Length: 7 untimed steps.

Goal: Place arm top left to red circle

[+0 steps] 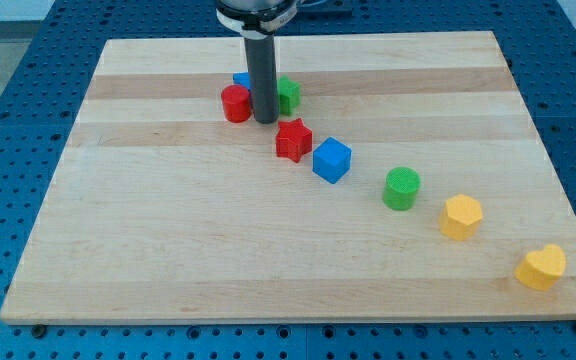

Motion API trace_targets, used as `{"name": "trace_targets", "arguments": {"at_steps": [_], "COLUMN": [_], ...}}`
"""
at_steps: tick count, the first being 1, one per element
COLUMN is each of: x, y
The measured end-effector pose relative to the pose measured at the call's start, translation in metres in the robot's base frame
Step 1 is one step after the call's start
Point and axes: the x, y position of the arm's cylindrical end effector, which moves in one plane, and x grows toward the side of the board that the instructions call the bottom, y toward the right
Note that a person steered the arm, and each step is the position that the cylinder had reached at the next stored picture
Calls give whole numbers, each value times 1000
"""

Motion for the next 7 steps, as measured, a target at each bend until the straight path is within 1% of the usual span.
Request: {"name": "trace_targets", "arguments": {"at_steps": [2, 3, 5, 6, 7], "x": [17, 17, 16, 8, -22], "y": [-7, -17, -57, -66, -67]}}
